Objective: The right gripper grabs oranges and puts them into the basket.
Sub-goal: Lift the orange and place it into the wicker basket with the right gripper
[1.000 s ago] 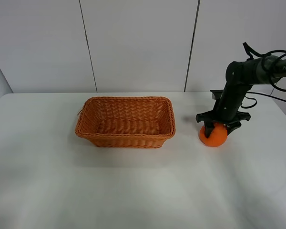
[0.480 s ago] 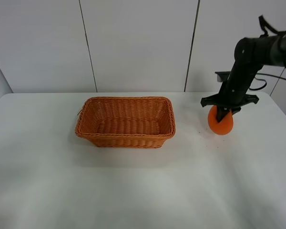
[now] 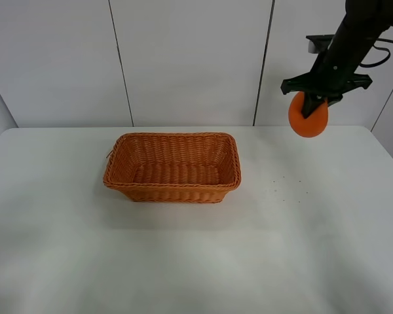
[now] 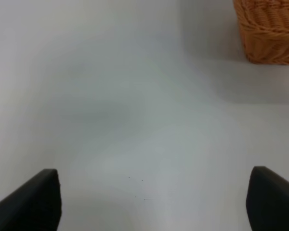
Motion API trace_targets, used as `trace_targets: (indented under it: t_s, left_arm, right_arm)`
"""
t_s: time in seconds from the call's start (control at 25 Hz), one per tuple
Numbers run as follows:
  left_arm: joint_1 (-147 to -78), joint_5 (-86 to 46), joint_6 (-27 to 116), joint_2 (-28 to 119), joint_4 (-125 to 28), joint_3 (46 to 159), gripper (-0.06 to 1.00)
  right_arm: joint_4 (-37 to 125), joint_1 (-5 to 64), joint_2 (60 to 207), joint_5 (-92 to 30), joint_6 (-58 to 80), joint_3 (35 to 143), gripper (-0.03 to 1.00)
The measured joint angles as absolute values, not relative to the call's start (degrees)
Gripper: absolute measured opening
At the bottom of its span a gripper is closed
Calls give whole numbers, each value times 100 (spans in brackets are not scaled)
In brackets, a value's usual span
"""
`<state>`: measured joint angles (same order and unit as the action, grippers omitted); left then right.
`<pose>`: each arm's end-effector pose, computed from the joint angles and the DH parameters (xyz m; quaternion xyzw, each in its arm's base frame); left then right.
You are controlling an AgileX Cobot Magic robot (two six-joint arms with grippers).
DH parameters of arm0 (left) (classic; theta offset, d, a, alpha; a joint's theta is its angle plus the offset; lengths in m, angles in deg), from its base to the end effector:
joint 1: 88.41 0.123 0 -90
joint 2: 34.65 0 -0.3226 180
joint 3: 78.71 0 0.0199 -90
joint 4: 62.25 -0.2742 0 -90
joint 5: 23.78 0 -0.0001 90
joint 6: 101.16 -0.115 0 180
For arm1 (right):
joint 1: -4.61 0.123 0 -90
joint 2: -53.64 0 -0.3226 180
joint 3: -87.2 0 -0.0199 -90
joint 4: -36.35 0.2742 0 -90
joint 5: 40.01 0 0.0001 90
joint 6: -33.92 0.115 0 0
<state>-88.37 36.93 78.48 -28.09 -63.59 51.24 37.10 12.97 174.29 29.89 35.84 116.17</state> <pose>-0.0004 0.0023 0.2745 0.0020 0.8540 0.0135 0.5200 0.4701 0.0705 0.3033 -0.0542 0.9856 0.0207 0.1588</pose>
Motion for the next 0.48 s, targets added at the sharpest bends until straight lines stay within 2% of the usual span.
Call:
trace_targets:
  t_s: [0.48]
  left_arm:
    - [-8837, 3693, 7848, -2809, -6359, 5124, 88]
  right_arm:
    - [3717, 3195, 17478, 2601, 3861, 12044, 8]
